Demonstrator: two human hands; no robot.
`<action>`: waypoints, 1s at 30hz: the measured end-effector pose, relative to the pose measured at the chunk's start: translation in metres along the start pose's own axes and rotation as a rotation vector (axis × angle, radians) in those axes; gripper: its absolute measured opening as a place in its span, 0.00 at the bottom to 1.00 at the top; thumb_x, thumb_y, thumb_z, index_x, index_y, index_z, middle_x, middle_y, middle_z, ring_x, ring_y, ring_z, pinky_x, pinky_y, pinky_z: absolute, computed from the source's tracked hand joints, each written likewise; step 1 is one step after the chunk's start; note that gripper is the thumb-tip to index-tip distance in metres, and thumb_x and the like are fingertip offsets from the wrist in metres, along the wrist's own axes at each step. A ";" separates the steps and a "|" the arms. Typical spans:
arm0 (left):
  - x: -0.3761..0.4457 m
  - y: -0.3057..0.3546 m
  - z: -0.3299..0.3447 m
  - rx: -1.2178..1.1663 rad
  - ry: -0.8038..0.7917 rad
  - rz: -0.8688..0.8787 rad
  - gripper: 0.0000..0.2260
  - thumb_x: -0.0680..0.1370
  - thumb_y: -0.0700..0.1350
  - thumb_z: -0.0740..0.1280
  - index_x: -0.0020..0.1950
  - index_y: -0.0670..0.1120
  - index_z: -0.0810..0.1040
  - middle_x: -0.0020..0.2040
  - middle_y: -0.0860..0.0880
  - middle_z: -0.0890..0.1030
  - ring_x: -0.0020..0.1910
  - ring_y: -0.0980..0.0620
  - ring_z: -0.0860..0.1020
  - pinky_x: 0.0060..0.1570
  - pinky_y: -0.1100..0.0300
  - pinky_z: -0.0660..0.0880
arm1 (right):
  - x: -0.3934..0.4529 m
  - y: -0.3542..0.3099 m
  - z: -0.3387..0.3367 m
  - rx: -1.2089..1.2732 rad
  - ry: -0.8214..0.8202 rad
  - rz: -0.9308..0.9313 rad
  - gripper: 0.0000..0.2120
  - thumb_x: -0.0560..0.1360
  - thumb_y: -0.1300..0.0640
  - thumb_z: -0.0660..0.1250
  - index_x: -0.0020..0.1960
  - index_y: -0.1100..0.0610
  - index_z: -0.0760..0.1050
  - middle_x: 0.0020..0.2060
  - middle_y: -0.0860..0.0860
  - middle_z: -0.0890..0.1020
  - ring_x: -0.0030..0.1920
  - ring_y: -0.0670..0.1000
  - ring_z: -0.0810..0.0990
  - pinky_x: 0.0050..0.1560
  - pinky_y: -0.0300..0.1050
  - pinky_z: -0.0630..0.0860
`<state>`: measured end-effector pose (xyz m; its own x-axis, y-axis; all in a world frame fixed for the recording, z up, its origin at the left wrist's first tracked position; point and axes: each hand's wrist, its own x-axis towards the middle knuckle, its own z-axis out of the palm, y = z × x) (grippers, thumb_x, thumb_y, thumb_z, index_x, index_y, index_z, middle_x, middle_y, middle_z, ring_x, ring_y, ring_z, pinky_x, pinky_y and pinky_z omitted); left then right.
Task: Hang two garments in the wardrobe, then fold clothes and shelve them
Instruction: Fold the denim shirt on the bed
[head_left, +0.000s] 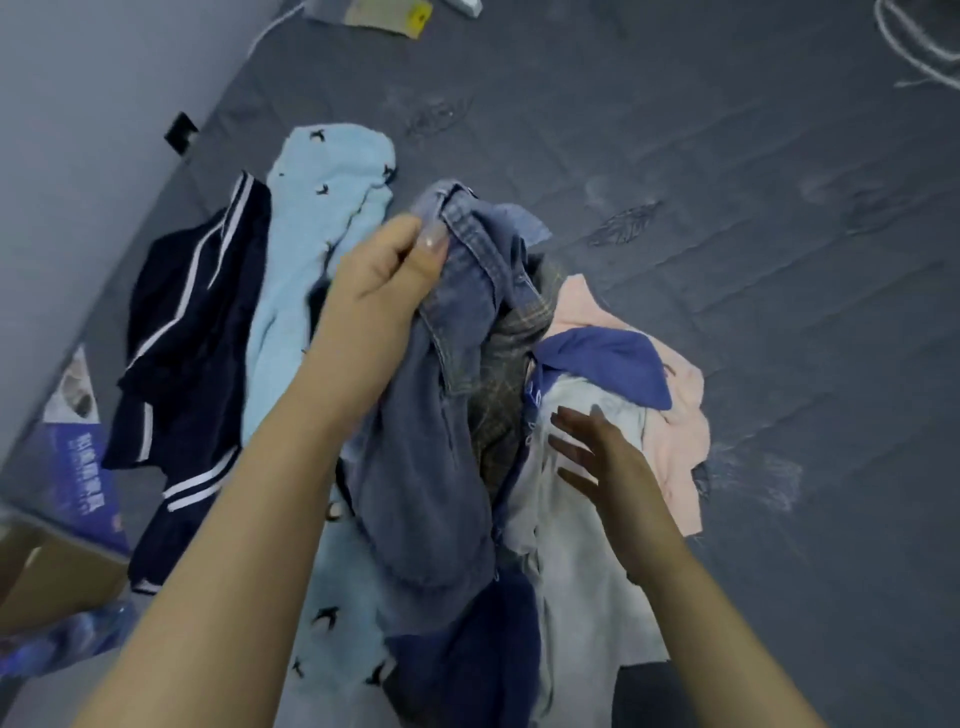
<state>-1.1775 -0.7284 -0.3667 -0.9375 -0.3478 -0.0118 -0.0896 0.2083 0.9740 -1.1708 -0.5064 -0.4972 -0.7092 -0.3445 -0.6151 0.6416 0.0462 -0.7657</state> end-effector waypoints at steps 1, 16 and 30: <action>-0.009 0.006 0.018 0.014 -0.073 -0.013 0.16 0.83 0.45 0.58 0.36 0.44 0.66 0.32 0.55 0.67 0.33 0.60 0.65 0.34 0.68 0.64 | -0.005 -0.008 -0.009 0.127 -0.030 0.038 0.20 0.81 0.40 0.53 0.60 0.48 0.77 0.57 0.44 0.83 0.58 0.45 0.81 0.60 0.47 0.74; -0.206 -0.047 0.221 -0.102 -0.379 -0.570 0.08 0.79 0.35 0.64 0.40 0.42 0.75 0.35 0.50 0.76 0.34 0.61 0.74 0.39 0.68 0.72 | -0.074 0.040 -0.159 0.175 0.092 -0.060 0.16 0.79 0.61 0.66 0.66 0.61 0.75 0.58 0.55 0.82 0.58 0.55 0.82 0.58 0.52 0.79; -0.111 -0.131 0.280 0.766 -0.354 -0.221 0.23 0.77 0.52 0.69 0.70 0.47 0.70 0.70 0.46 0.71 0.70 0.47 0.67 0.71 0.47 0.60 | -0.178 0.170 -0.268 0.170 0.354 0.254 0.07 0.76 0.65 0.69 0.52 0.57 0.80 0.45 0.48 0.86 0.51 0.52 0.83 0.38 0.34 0.78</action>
<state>-1.1561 -0.4614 -0.5558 -0.9101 -0.1750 -0.3756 -0.3638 0.7712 0.5223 -1.0135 -0.1855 -0.5682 -0.5602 0.0002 -0.8283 0.8259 -0.0767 -0.5586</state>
